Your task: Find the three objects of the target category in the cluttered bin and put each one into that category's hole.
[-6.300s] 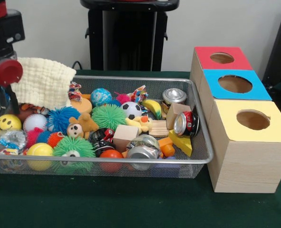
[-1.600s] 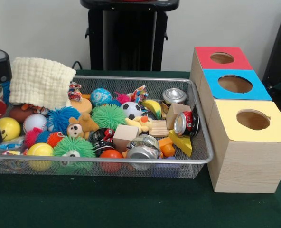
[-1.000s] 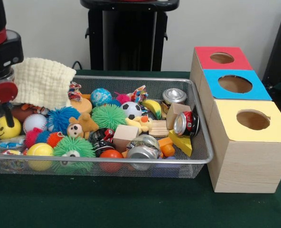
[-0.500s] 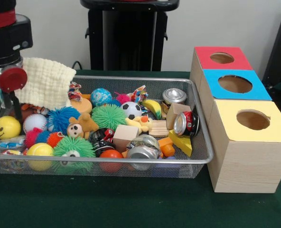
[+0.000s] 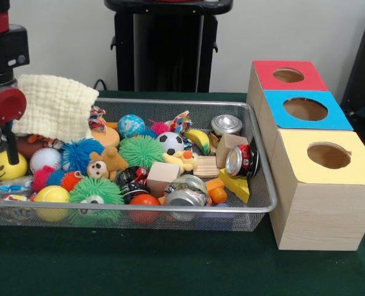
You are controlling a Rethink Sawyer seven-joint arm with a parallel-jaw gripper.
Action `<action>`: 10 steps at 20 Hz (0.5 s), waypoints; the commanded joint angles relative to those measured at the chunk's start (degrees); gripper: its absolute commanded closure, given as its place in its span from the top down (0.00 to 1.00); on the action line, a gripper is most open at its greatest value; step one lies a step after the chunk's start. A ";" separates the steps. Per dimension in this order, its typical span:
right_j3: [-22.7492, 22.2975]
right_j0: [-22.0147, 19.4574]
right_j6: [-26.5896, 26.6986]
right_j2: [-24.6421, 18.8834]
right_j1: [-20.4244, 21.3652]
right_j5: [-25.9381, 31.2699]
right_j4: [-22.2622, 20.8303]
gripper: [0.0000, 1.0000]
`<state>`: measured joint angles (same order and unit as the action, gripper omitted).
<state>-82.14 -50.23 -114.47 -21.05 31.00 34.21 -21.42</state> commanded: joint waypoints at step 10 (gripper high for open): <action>-5.93 -7.58 35.89 -21.96 -2.55 -3.71 -13.49 1.00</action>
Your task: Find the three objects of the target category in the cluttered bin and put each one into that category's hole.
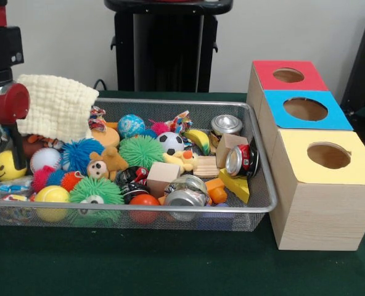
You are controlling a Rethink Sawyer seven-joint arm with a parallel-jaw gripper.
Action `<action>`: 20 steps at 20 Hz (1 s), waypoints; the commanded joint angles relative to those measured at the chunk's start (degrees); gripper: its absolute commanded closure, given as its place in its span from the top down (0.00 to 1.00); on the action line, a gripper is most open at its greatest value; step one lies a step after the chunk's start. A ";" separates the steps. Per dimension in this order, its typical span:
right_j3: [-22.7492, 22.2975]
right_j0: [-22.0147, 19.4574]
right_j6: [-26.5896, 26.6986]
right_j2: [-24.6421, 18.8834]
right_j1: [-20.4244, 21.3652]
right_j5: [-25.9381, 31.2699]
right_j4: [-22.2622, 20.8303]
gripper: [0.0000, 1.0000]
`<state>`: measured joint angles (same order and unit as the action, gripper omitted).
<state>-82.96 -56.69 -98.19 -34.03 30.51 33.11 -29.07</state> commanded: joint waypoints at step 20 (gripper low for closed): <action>6.71 -0.28 15.08 -2.93 -9.99 12.22 -2.05 1.00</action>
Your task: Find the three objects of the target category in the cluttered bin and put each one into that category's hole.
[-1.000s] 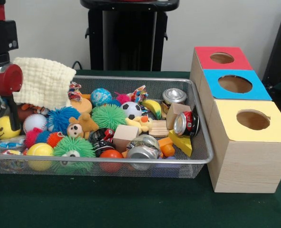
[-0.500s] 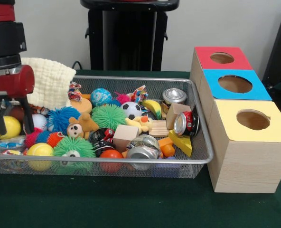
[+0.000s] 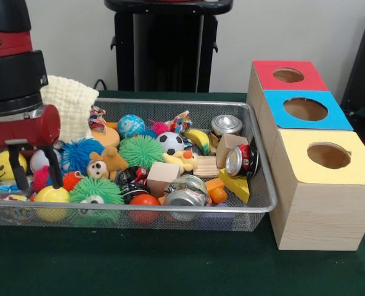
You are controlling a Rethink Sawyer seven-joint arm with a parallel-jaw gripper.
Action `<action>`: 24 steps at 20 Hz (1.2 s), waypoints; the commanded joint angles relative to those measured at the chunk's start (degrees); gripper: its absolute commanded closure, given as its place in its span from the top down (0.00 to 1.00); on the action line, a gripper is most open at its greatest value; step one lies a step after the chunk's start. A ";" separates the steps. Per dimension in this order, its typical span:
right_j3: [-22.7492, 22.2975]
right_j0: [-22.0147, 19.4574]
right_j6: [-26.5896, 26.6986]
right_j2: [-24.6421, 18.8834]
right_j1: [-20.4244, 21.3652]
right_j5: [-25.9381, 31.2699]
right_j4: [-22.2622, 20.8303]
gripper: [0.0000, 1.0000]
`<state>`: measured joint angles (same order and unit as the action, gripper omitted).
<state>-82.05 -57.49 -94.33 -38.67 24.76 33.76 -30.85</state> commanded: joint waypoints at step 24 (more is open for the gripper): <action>0.51 1.27 0.48 5.13 0.62 10.10 -1.48 1.00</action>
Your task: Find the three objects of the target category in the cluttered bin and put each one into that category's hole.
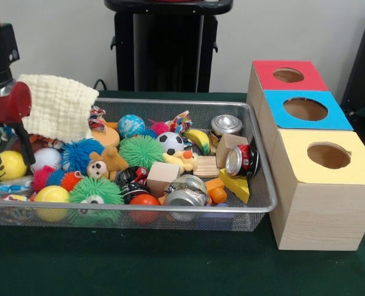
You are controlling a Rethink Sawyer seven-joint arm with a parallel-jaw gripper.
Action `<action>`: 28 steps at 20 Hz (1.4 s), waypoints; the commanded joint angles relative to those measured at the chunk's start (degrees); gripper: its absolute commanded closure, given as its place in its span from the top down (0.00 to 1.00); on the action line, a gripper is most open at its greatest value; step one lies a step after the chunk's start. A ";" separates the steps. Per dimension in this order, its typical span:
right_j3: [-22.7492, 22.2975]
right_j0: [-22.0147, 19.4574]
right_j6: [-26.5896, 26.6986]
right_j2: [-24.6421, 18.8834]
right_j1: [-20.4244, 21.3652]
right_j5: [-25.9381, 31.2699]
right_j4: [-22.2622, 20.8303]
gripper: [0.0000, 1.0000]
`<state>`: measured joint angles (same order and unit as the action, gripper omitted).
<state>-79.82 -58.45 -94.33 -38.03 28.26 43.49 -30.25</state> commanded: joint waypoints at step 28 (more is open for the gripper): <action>3.38 3.33 1.37 8.92 -5.63 6.01 2.82 1.00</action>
<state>-78.73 -54.38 -94.33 -32.39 21.38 43.48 -28.46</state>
